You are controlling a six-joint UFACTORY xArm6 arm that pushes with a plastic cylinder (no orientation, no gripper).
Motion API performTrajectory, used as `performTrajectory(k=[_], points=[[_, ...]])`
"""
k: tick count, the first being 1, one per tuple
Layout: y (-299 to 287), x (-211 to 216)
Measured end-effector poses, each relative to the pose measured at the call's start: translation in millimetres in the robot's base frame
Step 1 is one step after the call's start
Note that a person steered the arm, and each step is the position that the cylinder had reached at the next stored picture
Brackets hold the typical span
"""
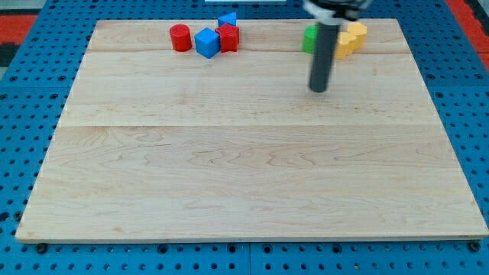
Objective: Separate the yellow blocks with green blocks
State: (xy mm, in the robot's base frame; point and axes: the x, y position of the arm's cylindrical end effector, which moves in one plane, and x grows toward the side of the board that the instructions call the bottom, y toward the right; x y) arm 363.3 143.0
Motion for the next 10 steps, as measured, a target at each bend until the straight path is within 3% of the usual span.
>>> performTrajectory(k=[1,2,3,4,6,9,10], points=[[101,-35],[157,-89],[148,-161],[112,-171],[8,-117],[25,-93],[28,-112]])
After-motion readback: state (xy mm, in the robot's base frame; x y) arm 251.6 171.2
